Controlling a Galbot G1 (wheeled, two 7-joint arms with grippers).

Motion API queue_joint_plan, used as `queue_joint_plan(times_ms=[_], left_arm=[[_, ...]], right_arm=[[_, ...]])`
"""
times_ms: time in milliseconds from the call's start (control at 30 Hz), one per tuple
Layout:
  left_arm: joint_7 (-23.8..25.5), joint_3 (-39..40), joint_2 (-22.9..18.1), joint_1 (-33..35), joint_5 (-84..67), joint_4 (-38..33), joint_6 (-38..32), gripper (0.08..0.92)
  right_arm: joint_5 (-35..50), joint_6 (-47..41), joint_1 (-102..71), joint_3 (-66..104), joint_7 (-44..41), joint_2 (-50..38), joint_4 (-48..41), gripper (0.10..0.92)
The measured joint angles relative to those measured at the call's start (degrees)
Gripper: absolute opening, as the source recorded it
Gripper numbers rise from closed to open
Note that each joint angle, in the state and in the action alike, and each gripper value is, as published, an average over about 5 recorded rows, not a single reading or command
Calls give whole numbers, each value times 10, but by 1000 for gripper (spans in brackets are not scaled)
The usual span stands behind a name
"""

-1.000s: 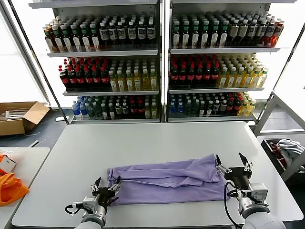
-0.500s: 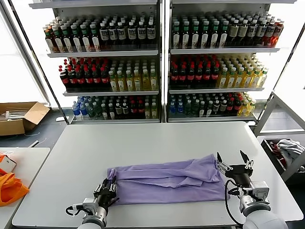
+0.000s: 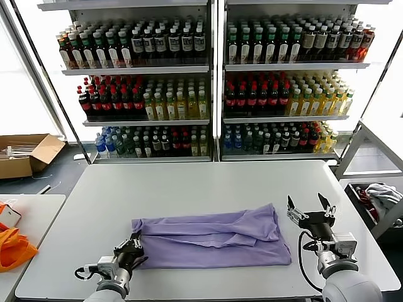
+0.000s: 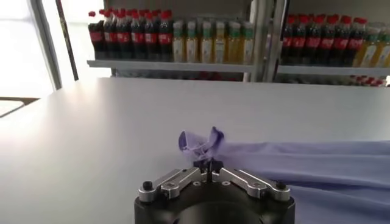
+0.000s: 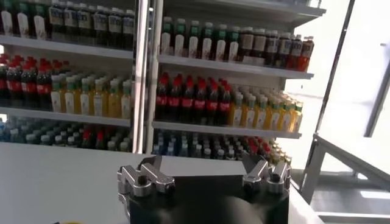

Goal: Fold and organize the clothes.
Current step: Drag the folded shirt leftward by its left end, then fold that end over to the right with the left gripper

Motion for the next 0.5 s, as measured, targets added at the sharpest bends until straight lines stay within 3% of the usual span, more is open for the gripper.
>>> queue_joint_plan(times_ms=[500], left_arm=[[23, -183, 150, 7, -6, -4, -6, 93]], right_arm=[[0, 0, 0, -5, 3, 9, 14, 823]])
